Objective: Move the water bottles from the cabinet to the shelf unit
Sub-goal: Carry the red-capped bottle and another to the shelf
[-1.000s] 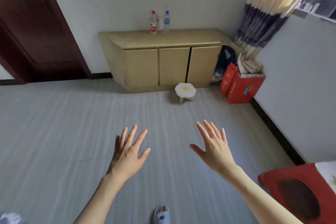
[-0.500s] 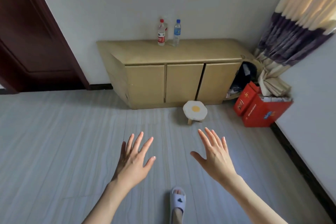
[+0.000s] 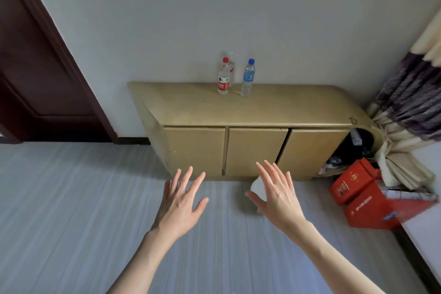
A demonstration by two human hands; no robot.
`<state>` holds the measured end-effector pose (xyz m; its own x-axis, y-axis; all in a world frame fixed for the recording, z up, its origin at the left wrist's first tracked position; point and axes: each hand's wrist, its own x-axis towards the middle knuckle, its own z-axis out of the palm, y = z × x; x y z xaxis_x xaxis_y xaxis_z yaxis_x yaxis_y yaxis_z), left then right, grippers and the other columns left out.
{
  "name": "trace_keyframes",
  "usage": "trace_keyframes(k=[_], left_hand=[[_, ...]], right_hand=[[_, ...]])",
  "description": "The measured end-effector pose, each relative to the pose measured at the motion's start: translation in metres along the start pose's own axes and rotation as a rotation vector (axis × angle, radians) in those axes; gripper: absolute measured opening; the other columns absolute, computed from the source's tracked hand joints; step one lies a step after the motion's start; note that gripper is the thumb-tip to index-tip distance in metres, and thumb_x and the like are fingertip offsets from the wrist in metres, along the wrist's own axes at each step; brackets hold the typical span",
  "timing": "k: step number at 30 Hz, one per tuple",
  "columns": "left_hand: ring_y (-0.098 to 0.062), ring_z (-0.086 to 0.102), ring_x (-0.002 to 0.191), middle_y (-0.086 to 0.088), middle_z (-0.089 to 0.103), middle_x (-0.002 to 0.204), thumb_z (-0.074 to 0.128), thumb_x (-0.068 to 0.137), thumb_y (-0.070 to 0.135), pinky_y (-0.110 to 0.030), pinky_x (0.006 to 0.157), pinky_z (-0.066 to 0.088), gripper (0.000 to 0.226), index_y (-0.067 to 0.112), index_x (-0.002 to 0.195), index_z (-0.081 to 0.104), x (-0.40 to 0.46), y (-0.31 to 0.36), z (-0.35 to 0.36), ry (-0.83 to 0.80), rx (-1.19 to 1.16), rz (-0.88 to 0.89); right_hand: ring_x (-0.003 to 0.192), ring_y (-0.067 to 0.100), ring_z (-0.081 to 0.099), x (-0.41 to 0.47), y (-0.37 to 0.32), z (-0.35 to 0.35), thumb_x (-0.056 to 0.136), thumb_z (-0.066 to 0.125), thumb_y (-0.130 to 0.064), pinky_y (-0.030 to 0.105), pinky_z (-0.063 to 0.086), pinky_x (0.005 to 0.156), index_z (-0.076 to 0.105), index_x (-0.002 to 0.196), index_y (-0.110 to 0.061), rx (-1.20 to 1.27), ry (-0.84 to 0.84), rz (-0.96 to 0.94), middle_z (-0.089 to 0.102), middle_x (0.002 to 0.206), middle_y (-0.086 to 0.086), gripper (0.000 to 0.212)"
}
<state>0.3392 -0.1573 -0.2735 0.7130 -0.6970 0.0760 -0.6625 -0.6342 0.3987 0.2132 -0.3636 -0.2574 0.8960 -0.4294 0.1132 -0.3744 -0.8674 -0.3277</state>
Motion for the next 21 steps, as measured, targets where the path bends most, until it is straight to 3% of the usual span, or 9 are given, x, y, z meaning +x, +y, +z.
trace_keyframes(k=[6,11,18,21], left_hand=[[-0.027,0.004,0.142,-0.004,0.012,0.154,0.016,0.075,0.062,-0.041,0.112,0.007,0.074,0.031,0.142,0.021,0.101,-0.04,0.013,-0.05,-0.014,-0.014],[-0.031,0.009,0.141,-0.007,0.017,0.153,0.019,0.075,0.061,-0.05,0.114,0.015,0.074,0.028,0.141,0.024,0.213,-0.082,0.009,-0.044,-0.038,-0.006],[-0.025,0.005,0.142,-0.003,0.013,0.154,0.013,0.071,0.064,-0.043,0.115,0.006,0.079,0.029,0.142,0.022,0.341,-0.106,0.0,-0.06,-0.085,-0.02],[-0.022,0.003,0.142,0.0,0.009,0.155,0.009,0.071,0.065,-0.039,0.114,0.004,0.08,0.03,0.142,0.018,0.381,-0.108,0.01,-0.123,-0.091,-0.008]], right_hand=[[0.144,0.021,0.006,0.102,0.022,0.028,0.088,0.043,-0.053,0.043,0.002,0.116,0.013,0.146,-0.023,-0.008,-0.064,0.039,0.014,0.155,0.002,0.071],[0.144,0.022,0.01,0.213,0.033,0.039,0.088,0.049,-0.049,0.044,0.004,0.116,0.018,0.145,-0.023,0.009,-0.021,0.081,0.018,0.154,0.004,0.07],[0.144,0.022,0.011,0.329,0.044,0.044,0.088,0.046,-0.052,0.043,0.005,0.116,0.018,0.145,-0.022,0.028,-0.028,0.124,0.02,0.154,0.005,0.07],[0.144,0.022,0.012,0.365,0.057,0.054,0.079,0.025,-0.069,0.043,0.006,0.116,0.018,0.145,-0.022,0.022,-0.081,0.157,0.02,0.154,0.004,0.081]])
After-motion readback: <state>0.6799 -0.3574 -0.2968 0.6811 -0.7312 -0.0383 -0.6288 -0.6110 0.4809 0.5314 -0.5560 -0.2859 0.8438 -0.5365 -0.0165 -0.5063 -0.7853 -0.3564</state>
